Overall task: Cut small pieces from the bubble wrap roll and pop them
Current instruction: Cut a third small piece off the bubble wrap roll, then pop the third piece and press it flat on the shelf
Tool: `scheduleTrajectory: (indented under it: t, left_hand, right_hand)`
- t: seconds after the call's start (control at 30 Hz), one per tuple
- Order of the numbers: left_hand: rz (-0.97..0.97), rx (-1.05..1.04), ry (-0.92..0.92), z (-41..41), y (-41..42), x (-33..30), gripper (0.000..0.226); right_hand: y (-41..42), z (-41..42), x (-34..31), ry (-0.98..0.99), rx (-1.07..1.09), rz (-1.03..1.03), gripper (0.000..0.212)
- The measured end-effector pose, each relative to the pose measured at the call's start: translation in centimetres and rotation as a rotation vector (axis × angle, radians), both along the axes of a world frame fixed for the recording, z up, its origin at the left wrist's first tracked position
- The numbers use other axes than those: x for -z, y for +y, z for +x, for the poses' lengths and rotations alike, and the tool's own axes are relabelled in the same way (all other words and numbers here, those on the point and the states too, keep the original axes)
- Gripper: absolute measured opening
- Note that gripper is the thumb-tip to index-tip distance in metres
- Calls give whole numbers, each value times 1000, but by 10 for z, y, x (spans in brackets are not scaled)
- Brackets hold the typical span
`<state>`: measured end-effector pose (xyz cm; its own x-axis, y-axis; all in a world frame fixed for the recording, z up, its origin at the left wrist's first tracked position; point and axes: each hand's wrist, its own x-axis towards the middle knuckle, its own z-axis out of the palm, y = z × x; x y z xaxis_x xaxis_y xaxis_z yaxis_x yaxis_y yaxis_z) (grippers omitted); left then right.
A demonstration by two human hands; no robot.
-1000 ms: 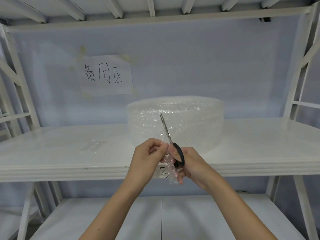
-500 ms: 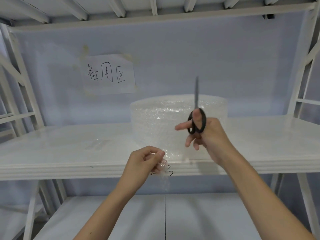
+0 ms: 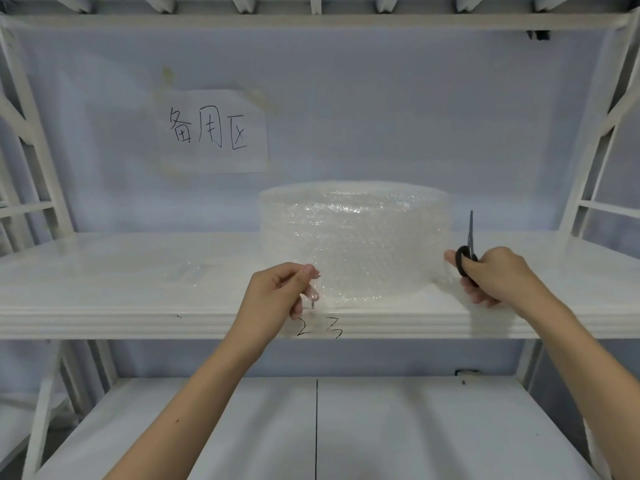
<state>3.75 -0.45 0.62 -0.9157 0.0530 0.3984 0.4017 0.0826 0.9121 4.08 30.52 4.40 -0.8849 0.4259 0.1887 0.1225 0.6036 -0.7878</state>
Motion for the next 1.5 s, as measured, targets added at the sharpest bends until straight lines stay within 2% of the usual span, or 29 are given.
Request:
scheduleTrajectory:
  t: [0.13, 0.3, 0.37, 0.47, 0.6, 0.7, 0.77, 0.83, 0.9, 0.97, 1.03, 1.17, 1.27, 1.5]
  left_hand:
    - [4, 19, -1, -1, 1, -1, 23]
    - [21, 22, 6, -1, -2, -1, 24]
    - [27, 24, 8, -1, -4, -1, 24]
    - [31, 25, 20, -1, -7, -3, 22]
    - [60, 29, 23, 0, -11, -4, 17]
    - [90, 53, 31, -1, -15, -5, 14]
    - [80, 43, 46, -1, -18, -6, 14]
    - [72, 11, 70, -2, -20, -8, 14]
    - [94, -21, 95, -2, -23, -10, 12]
    - [118, -49, 111, -3, -27, -10, 12]
    - [127, -61, 112, -4, -31, -10, 12]
    - [114, -108, 101, -11, -42, -5, 12]
    - [121, -134, 92, -21, -54, -1, 12]
    - [43, -90, 181, -39, -71, 0, 20]
  right_hand:
    - [13, -11, 3, -225, 15, 124, 51]
    - [14, -20, -6, -352, -18, 126, 36]
    - [12, -22, -8, -366, 7, 195, 35]
    - [9, -24, -2, -328, 93, 477, 41]
    - [-6, -17, 8, -215, 234, 754, 32]
    - [-31, -7, 5, 51, 276, 843, 32]
    - [-57, 2, -5, 267, 154, 723, 32]
    - [-93, 11, -16, 358, -133, 415, 28]
    - [-129, 18, -19, 293, -451, 112, 23]
    - [-157, 15, -12, 180, -619, 62, 34]
    - [-176, 6, -5, 125, -689, 41, 46]
    - [-201, -14, 1, 128, -757, -115, 21]
    - [-213, -23, 2, 132, -752, -258, 12]
    - [-225, -47, 9, 64, -742, -541, 12]
